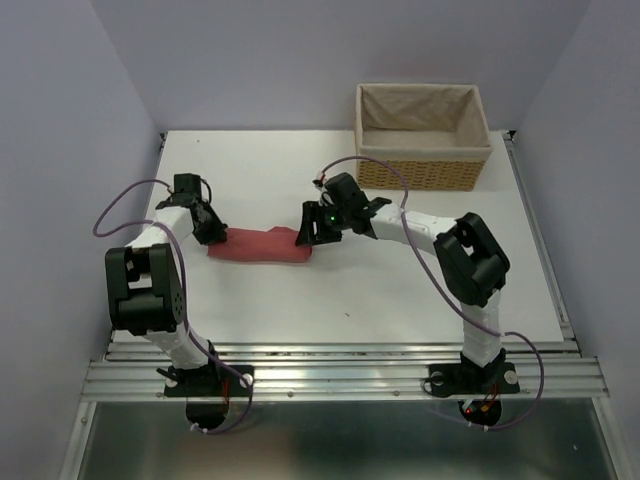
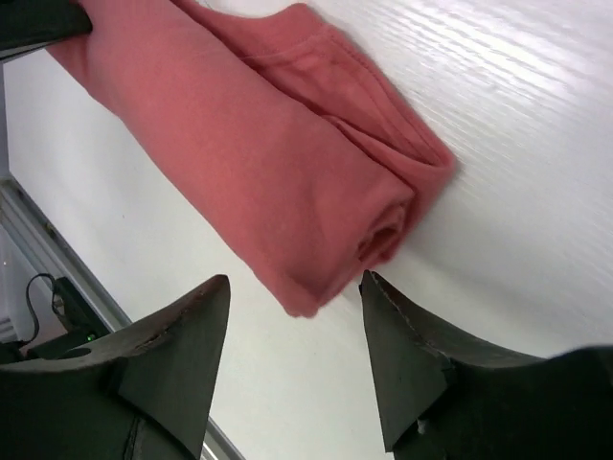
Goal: Roll the t-shirts
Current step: Pick up the T-shirt from the center of the board.
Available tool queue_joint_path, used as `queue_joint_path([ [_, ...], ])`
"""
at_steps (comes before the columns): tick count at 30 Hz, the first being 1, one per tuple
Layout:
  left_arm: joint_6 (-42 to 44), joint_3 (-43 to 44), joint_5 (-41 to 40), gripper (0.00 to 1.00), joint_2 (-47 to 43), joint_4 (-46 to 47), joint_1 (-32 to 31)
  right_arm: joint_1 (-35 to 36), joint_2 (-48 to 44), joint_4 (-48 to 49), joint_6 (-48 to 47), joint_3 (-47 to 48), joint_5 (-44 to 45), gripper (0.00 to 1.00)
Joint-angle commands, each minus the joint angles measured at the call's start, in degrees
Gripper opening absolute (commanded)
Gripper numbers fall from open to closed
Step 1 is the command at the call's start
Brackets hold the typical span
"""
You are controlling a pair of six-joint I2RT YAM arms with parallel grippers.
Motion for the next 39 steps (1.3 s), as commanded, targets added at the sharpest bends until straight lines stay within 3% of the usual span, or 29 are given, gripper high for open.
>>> queue_joint_path([
  [1, 1.57, 2.41, -1.69, 0.19, -4.87, -2.73, 0.32, -0.77, -6.87, 5.11, 5.06, -5.26, 6.24, 0.64],
  [10, 2.09, 1.80, -1.43, 0.19, -4.17, -2.73, 0.23, -1.29, -5.22, 13.73, 12.54, -10.38, 0.80, 0.80],
  [19, 2.36, 3.11, -0.98, 0.19, -1.10, -1.77, 0.32, -1.29, 0.40, 18.39, 11.93, -10.03, 0.53, 0.73],
  [28, 2.36, 6.54, -0.37, 0.19, 5.14, -1.15, 0.32, -1.29, 3.57, 18.56, 11.13, -10.47, 3.88, 0.75],
  [30, 2.27, 6.89, -0.20, 0.19, 6.11, -1.15, 0.32, -1.29, 5.32, 20.93, 12.36, -10.56, 2.65, 0.70],
  [32, 2.27, 6.89, 0.24, 0.19, 6.90, -0.80, 0.23, -1.29, 6.12, 24.26, 13.76, -11.61, 1.94, 0.54],
  [38, 2.71, 6.19, 0.42, 0.19, 7.78, -0.45, 0.32, -1.29, 5.33, 25.77, 14.56, -13.02, 3.96, 0.21],
  [39, 2.88, 6.10, 0.59, 0.19, 7.69, -0.36, 0.32, -1.29, 5.16, 25.77, 14.56, -13.19, 4.05, 0.12],
])
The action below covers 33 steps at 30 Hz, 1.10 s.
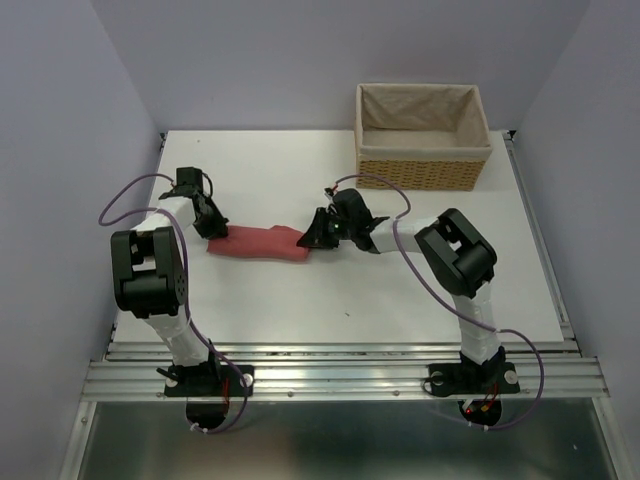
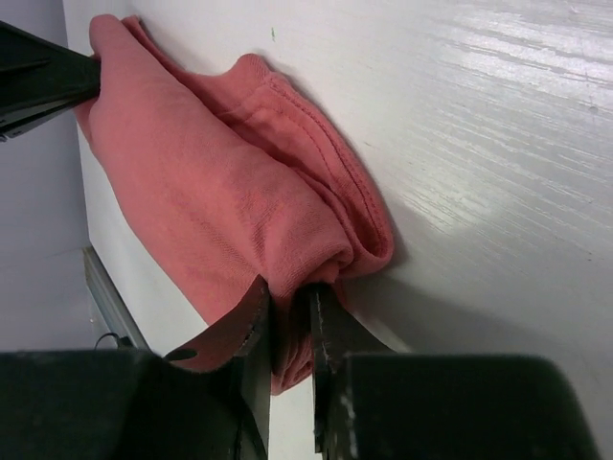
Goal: Roll the t-shirts
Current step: Pick up the T-shirt from the center of the board.
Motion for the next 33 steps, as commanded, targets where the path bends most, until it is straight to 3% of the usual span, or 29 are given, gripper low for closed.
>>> queue_joint_path([
  [1, 1.59, 0.47, -0.04, 0.19, 0.90, 0.12, 0.30, 0.06, 0.54, 0.46, -0.41, -2.20, 3.09, 0.07],
  [3, 1.86, 0.20, 0.23, 0.19, 0.54, 0.12, 0.30, -0.47, 0.28, 0.29, -0.67, -2.47, 2.74, 0.01],
  [8, 2.21, -0.77, 0.32, 0.24, -2.36, -1.02, 0.21, -1.52, -2.18, -0.42, -2.42, -5.72, -1.03, 0.01],
  [11, 1.77, -1.64, 0.93, 0.27, -5.77, -1.72, 0.21, -3.01, -4.10, -6.12, -5.15, -7.20, -3.24, 0.01],
  [16, 1.42, -2.44, 3.04, 0.50, -11.58, -3.03, 0.04, -5.39, -7.89, -11.91, -9.44, -10.73, -6.57, 0.01],
  [21, 1.33, -3.66, 3.92, 0.63, -17.55, -5.06, -0.14, -7.41, -11.67, -17.72, -12.27, -14.59, -7.47, 0.01],
  [22, 0.81, -4.80, 4.35, 0.73, -19.22, -5.76, -0.14, -7.41, -13.16, -17.82, -12.19, -16.60, -6.76, 0.01],
  [23, 0.28, -5.77, 5.66, 0.76, -20.02, -5.85, -0.05, -8.02, -13.87, -17.91, -12.19, -17.57, -6.32, 0.01],
  [26, -3.05, -9.89, 12.17, 0.79, -23.52, -5.06, 0.04, -8.03, -16.15, -18.26, -12.10, -21.44, -4.48, 0.01],
  [33, -10.53, -17.90, 13.94, 0.80, -30.30, -5.33, -1.72, -8.55, -17.39, -19.05, -13.06, -24.17, -2.01, 0.01],
])
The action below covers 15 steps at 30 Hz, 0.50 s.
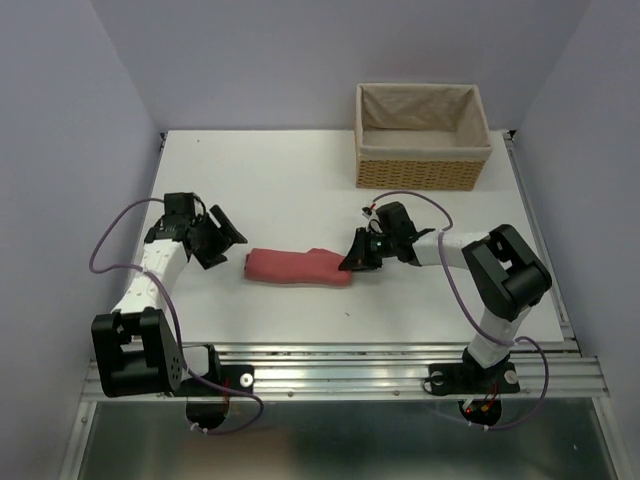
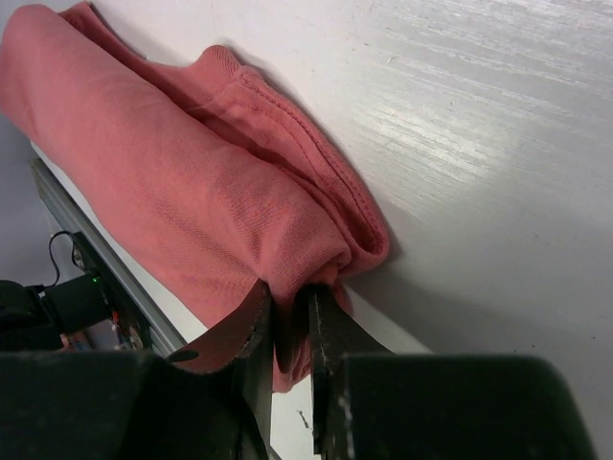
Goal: Roll the t-shirts
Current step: Pick up the T-shirt from the center of the board.
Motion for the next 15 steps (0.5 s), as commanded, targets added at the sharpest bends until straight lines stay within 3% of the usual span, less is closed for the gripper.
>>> queue_joint_path([
  [1, -4.41, -3.69, 3.77, 0.80, -3.53, 0.37, -1.50, -0.42, 1.34, -8.01, -3.77, -2.73, 5.33, 0.01],
  [7, -6.52, -11.16, 7.12, 0.81, -2.66, 7.22, -1.59, -0.42, 0.91, -8.28, -3.86, -3.08, 5.42, 0.01],
  [15, -6.61, -14.25, 2.55, 0.80, 1.29, 12.16, -1.59, -0.95, 0.82, -8.45, -4.22, -3.09, 5.16, 0.01],
])
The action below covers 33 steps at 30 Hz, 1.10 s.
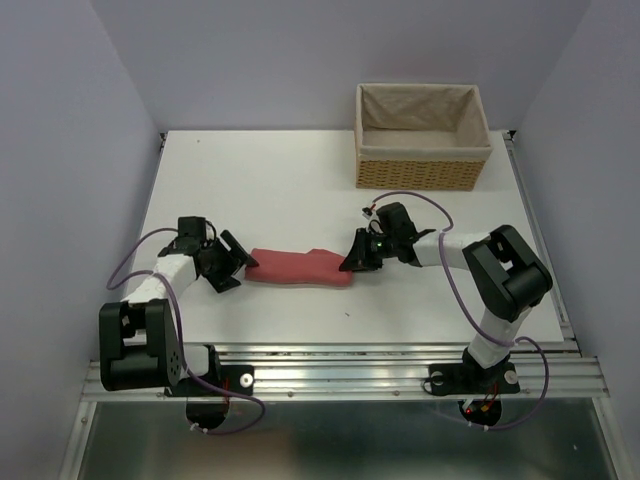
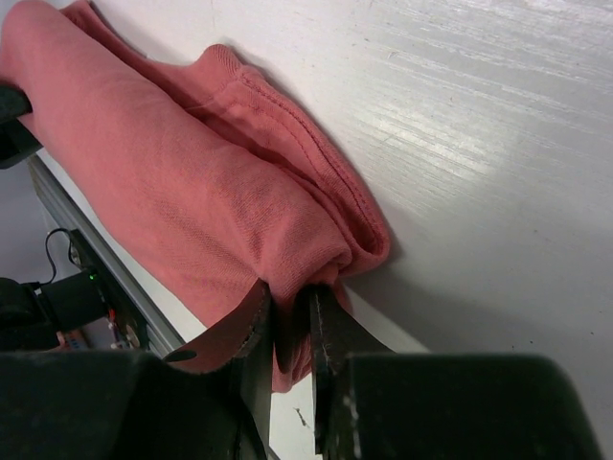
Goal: Roll the t-shirts
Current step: Pick up the T-shirt from the center of the board.
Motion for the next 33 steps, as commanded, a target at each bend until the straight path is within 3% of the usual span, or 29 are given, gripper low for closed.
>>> queue_joint_path([
  [1, 0.16, -0.52, -2.78, 0.80, 1.39, 5.40, -0.19, -0.60, 1.17, -8.45, -3.73, -2.56, 5.33, 0.01],
  [12, -0.01, -1.40, -4.02, 0.72, 8.68, 11.47, -0.28, -0.60, 2.57, -8.54, -4.96, -2.21, 4.81, 0.01],
  [14, -0.01, -1.49, -3.76, 0.61, 9.47, 12.62, -0.54, -0.60, 3.54, -8.54, -5.58, -1.86, 4.37, 0.01],
  [15, 0.08, -1.40, -3.58, 0.49, 9.74, 13.05, -0.72, -0.60, 3.71, -8.97, -6.02, -1.68, 4.19, 0.01],
  [18, 0.25, -1.32, -3.23, 0.34, 10.97, 13.58, -1.69, -0.60, 3.63, -9.85, -6.72, -0.89, 3.58, 0.01],
  [22, 0.25, -0.88, -2.18, 0.04, 11.59, 14.11, -2.48, -0.60, 3.71, -11.61, -8.21, 0.43, 3.84, 0.01],
  [24, 0.52, -0.26, -1.39, 0.00, 11.41, 13.50, -4.41, -0.60, 3.63, -13.80, -8.39, 2.00, 4.62, 0.01],
  [26, 1.39, 0.61, -1.47, 0.00, 10.89, 11.92, -4.68, -0.60, 2.58, -15.13, -8.05, 2.89, 5.68, 0.13],
  [27, 2.53, 1.58, -1.91, 0.00, 10.10, 10.78, -4.76, -0.60, 1.70, -15.74, -7.87, 3.24, 7.25, 0.25],
  [28, 3.15, 2.11, -3.13, 0.00, 9.66, 8.77, -4.85, -0.60, -0.31, -16.62, -7.34, 3.41, 8.05, 0.53],
  [30, 4.12, 3.25, -4.37, 0.00, 8.52, 7.00, -4.85, -0.60, -2.43, -17.33, -6.90, 3.33, 9.80, 0.72],
  [33, 5.35, 4.48, -4.81, 0.00, 8.07, 5.06, -4.85, -1.12, -5.86, -18.03, -5.85, 2.45, 10.25, 0.88],
])
